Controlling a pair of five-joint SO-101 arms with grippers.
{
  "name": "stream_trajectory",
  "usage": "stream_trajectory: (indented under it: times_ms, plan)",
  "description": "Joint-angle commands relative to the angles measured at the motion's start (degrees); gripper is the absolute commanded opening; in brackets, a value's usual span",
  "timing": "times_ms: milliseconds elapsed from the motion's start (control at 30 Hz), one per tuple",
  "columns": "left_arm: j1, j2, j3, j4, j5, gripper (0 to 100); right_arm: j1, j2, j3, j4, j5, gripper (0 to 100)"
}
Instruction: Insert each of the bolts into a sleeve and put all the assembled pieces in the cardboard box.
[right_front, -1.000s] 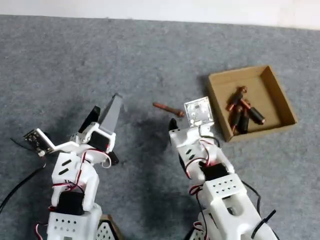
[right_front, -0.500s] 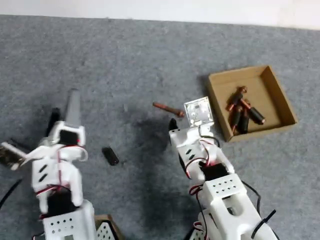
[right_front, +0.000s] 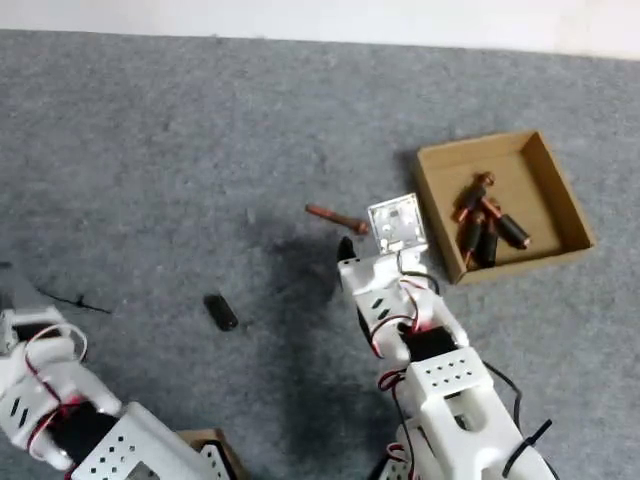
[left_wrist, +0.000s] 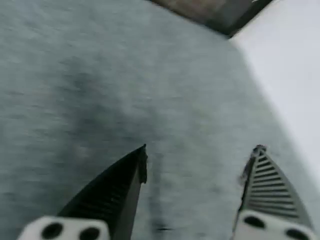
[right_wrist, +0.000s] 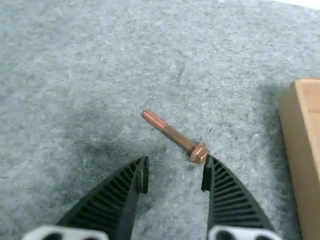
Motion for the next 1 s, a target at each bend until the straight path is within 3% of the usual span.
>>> stream_trajectory:
  times_ms: [0,233,400,567,767,967]
  plan:
    - [-4.97,-0.84,-1.63,4.48,-5.19,30,-5.14,-1.36,-0.4,0.31,0.44,15.9]
    - [-9.45,-0.84,-8.57,16.18,-12.4,30,-22.55,-1.36,-4.79,12.7,0.44,15.9]
    - [-10.07,-0.84,-9.19,17.32,-13.1,30,-28.0,-1.27,-10.77,15.52,-6.24,15.9]
    - [-10.07,-0.84,-9.1,17.32,-13.1,30,-35.82,-0.92,-15.43,15.6,-6.59,15.9]
    - [-9.98,-0.84,-9.1,17.23,-13.01,30,-38.37,15.08,-25.63,15.87,-6.95,15.9]
    - [-9.98,-0.84,-9.01,17.14,-12.92,30,-38.64,35.91,-41.71,17.98,-14.24,15.9]
